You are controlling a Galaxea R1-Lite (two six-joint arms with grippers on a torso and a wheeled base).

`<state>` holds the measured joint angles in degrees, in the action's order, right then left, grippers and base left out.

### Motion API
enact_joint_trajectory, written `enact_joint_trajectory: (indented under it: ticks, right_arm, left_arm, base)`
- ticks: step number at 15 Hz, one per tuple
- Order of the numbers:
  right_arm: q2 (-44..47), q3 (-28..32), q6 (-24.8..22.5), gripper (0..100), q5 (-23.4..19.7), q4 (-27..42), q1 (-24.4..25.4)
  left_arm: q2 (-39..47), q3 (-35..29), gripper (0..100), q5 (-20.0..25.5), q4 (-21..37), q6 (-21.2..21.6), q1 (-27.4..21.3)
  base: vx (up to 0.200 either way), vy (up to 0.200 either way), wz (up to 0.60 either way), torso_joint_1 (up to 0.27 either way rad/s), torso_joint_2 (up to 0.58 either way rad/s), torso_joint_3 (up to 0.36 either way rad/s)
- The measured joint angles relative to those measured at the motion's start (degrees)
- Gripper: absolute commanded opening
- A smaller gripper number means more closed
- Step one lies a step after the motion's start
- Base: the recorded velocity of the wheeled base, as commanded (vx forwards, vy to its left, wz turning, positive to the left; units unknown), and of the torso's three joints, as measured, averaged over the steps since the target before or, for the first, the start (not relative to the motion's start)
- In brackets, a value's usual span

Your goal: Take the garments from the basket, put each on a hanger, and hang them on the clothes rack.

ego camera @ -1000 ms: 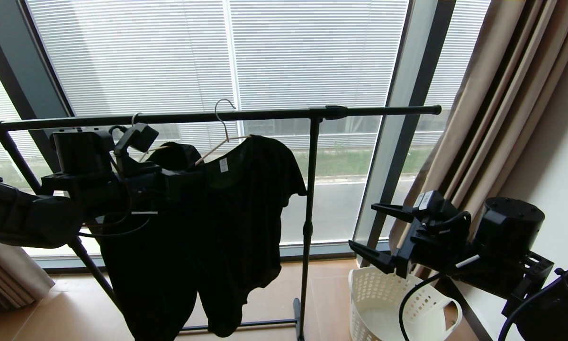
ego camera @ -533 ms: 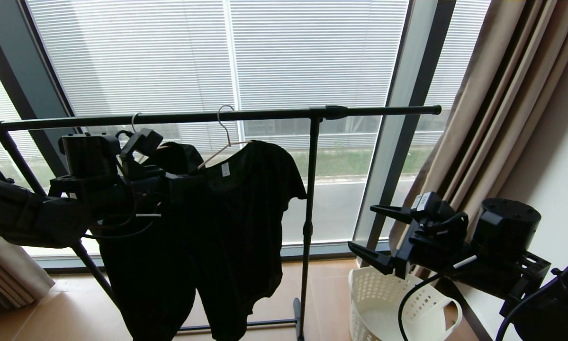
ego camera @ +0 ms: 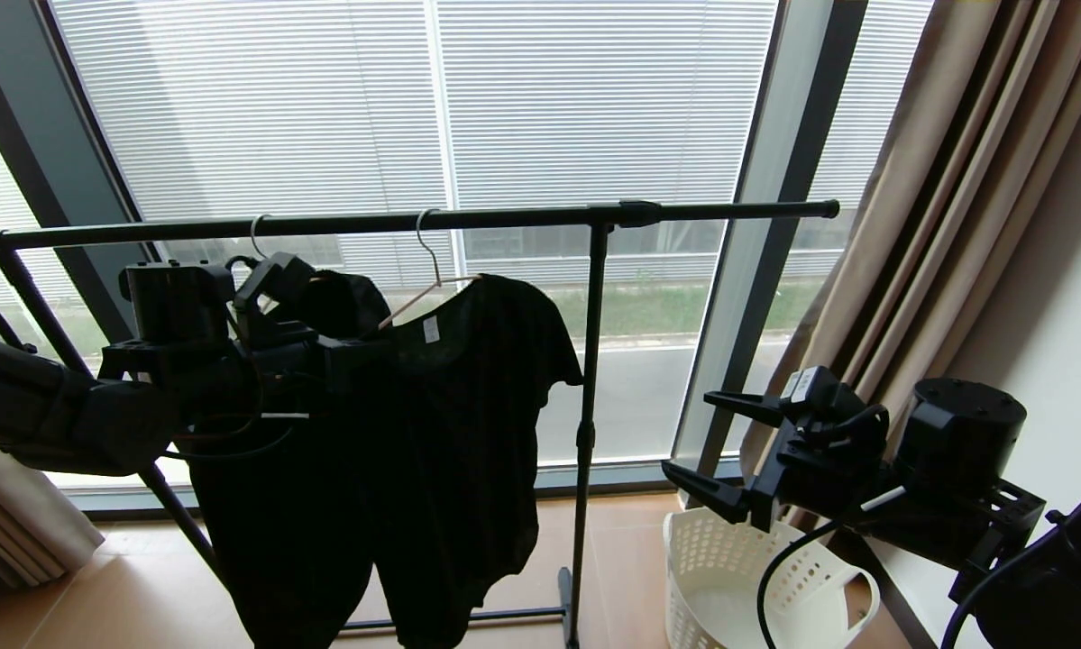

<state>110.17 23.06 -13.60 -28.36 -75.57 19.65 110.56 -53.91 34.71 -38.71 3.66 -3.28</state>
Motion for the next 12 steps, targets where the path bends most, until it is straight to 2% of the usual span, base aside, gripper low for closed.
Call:
enact_joint_trajectory:
  ticks: [11, 12]
  right_arm:
    - [0.1, 0.1, 0.0, 100, 0.0, 0.0, 0.0]
    - [0.1, 0.1, 0.0, 100, 0.0, 0.0, 0.0]
  left_arm:
    - [0.7, -0.1, 0, 0.0, 0.0, 0.1, -0.2]
    - [0.7, 0.0, 100, 0.0, 0.0, 0.1, -0.2]
  base:
    - [0.0, 0.0, 0.0, 0.0, 0.0, 0.0]
    - [0.0, 0.0, 0.0, 0.0, 0.0, 0.0]
